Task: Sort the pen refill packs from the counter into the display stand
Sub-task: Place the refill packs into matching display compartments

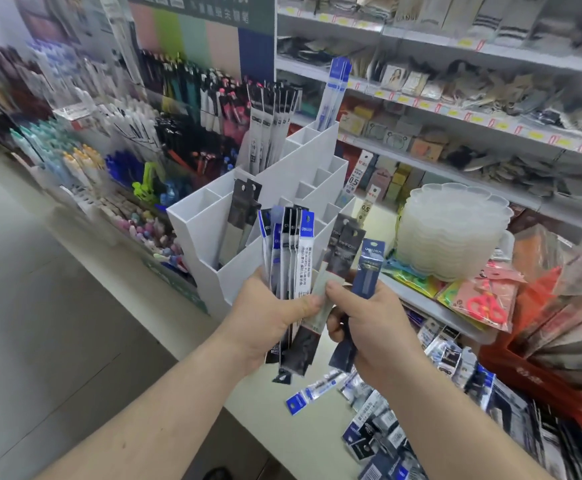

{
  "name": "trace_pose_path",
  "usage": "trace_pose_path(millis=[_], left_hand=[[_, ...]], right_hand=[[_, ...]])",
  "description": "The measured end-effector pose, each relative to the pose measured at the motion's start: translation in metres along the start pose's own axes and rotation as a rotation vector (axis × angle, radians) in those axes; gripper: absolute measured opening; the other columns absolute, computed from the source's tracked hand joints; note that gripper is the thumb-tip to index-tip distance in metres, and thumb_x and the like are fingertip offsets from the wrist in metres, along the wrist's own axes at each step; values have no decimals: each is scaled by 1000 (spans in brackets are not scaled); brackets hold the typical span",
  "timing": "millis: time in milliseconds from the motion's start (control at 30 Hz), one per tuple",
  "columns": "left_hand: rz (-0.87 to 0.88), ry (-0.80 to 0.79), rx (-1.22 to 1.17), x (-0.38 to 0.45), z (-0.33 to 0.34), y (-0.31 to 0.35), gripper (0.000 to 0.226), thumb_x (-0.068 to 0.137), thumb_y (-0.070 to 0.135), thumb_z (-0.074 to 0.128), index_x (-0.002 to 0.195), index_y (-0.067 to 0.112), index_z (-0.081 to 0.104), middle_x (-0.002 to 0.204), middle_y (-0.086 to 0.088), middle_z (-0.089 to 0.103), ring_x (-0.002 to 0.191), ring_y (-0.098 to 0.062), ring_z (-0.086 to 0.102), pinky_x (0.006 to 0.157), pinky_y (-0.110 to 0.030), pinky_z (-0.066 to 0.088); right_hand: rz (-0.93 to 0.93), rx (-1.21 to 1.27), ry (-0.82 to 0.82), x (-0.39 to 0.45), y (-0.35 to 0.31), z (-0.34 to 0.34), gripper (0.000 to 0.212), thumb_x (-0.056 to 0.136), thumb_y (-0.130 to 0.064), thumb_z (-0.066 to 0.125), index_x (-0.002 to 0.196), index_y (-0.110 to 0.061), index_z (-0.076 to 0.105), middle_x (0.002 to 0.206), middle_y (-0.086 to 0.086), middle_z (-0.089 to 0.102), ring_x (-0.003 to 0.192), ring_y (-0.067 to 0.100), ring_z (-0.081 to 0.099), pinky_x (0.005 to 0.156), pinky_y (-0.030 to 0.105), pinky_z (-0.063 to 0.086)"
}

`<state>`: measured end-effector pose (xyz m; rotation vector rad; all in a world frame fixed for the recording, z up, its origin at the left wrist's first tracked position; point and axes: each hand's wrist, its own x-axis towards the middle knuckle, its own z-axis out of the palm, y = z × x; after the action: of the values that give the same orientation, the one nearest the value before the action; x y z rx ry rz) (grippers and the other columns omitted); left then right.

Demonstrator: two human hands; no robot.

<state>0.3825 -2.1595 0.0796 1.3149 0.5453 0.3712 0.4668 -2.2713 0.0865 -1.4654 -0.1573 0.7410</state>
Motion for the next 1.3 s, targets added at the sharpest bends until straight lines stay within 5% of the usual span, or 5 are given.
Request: trace_pose_path(millis=[167, 467, 667, 1033, 1300], left_hand=[[36, 0, 86, 10, -28, 21, 30, 82, -4, 74, 104, 15, 68, 92, -3, 77, 85, -17, 74, 70, -26, 59], [202, 263, 172, 32, -93, 62, 34, 76, 10, 82, 105, 17, 65, 81, 1, 72, 71, -16, 69, 71, -33, 56], [235, 250, 199, 28, -109, 76, 25, 80, 2, 76, 98, 11, 63, 69, 0, 69, 58, -12, 66, 57, -18, 52], [239, 335, 138, 27, -131, 80, 22, 79, -3, 75, 92, 9, 62, 68, 0, 70, 59, -18, 66, 62, -32, 59], [227, 316, 166, 23, -135, 76, 19, 80, -1, 74, 92, 5, 62, 68, -5, 68, 60, -18, 65, 61, -28, 52]], right_hand=[[-75, -99, -76, 7, -17, 20, 19, 96, -9, 62, 78, -10, 57, 50, 5, 49, 45, 17, 44, 47, 31, 35], [-250, 74, 216, 46, -48, 63, 20, 95, -13, 65, 80, -13, 53, 48, -2, 47, 37, 13, 38, 39, 23, 33], [-387, -183, 208, 57, -41, 103, 16, 93, -14, 66, 83, -3, 62, 56, 1, 65, 36, 14, 51, 38, 23, 39], [-462, -731, 155, 69, -1, 130, 45, 88, -21, 69, 53, -17, 41, 46, -3, 38, 51, 19, 36, 53, 35, 33], [-362, -826, 121, 69, -6, 124, 36, 84, -29, 68, 65, -5, 49, 59, 17, 57, 59, 34, 51, 60, 41, 50]])
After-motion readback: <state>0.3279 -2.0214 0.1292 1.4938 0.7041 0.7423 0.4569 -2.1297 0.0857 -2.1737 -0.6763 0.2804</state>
